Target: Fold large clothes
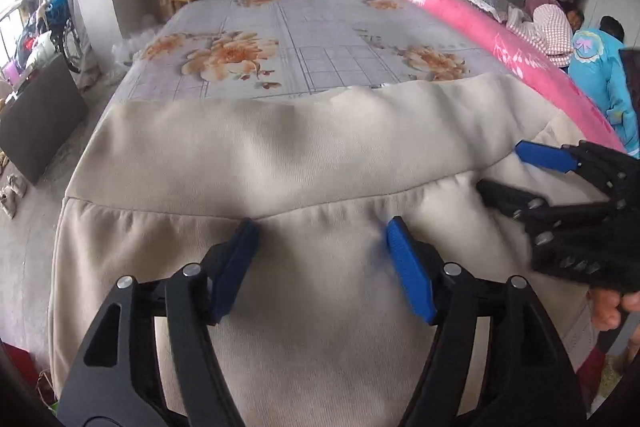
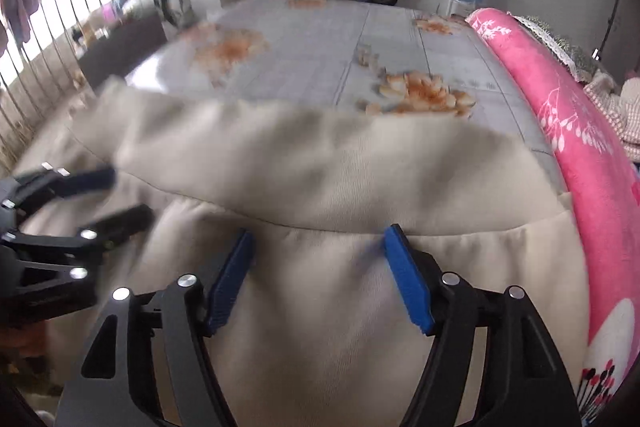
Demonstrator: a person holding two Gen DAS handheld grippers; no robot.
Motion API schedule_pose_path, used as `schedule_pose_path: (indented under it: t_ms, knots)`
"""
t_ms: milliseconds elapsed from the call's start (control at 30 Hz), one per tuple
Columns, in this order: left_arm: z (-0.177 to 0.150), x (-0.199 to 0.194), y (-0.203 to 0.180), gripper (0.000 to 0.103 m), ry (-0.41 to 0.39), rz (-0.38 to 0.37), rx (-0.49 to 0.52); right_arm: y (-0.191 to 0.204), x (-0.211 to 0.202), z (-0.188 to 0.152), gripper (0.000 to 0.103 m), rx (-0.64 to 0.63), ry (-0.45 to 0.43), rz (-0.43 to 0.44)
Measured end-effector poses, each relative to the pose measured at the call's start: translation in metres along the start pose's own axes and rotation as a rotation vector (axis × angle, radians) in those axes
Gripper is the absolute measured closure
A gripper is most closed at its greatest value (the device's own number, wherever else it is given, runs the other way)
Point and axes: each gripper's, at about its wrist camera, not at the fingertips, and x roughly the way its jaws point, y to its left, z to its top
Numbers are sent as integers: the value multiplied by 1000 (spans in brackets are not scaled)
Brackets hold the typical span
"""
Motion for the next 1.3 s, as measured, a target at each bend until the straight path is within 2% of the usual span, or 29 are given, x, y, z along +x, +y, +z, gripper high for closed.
schedule_pose_path:
  t_ms: [67, 200, 300, 333, 400, 467, 533, 600, 633, 667, 700, 733, 833, 867, 900, 933, 1000, 1033, 1100, 1233, 1300]
  knots:
    - [-1, -13, -2, 38, -13, 5, 17, 9, -9, -3, 36, -25, -11, -50]
    - [-23, -44, 1, 38, -69, -23, 29, 10, -45, -24, 36, 22, -60, -7]
    - [-43, -28, 5, 37, -23, 41, 30, 13, -27, -47, 36, 16, -9, -7]
    - [-46, -31, 5, 37, -35, 58, 33, 11, -27, -50, 36, 27, -37, -3]
    - [-46, -47, 8, 37, -42, 45, -8, 7, -33, -48, 36, 47, -15, 10]
    - [-52, -68, 19, 36, -87, 21, -56, -2, -48, -50, 36, 79, -42, 22]
    - [-62, -78, 29, 24, -105, 52, -82, -14, -64, -59, 35, 115, -81, 20]
    - [-76, -68, 44, 24, -45, 97, -113, -34, -65, -78, 33, 185, -75, -20]
    - [-84, -62, 53, 22, -24, 73, -144, -42, -59, -86, 31, 219, -54, -18]
    - [-87, -67, 56, 22, -59, 55, -157, -52, -51, -96, 32, 272, -39, 22]
    - [-85, -67, 55, 22, -52, 61, -160, -55, -54, -99, 32, 287, -63, 32]
    - [-83, -69, 53, 22, -40, 73, -159, -52, -56, -97, 32, 275, -41, 15]
    - [-81, -89, 47, 22, -85, 77, -155, -47, -73, -96, 31, 266, -64, 0]
    - [-83, -94, 45, 21, -96, 81, -147, -48, -79, -98, 30, 268, -80, -2]
    - [-85, -94, 44, 18, -94, 88, -143, -48, -82, -102, 24, 272, -88, -17]
    - [-87, -92, 45, 18, -82, 96, -143, -50, -81, -106, 21, 278, -87, -37]
    - [-95, -76, 49, 16, -8, 135, -164, -53, -68, -118, 21, 294, -46, -41]
    - [-96, -77, 47, 15, -32, 153, -157, -52, -69, -121, 20, 287, -63, -47]
    - [-88, -78, 41, 15, -7, 181, -159, -48, -70, -115, 20, 256, -46, -75]
    - [-79, -97, 34, 15, -51, 179, -168, -52, -90, -104, 20, 280, -74, -28]
    - [-75, -102, 22, 15, -71, 200, -136, -45, -96, -100, 15, 255, -91, -16]
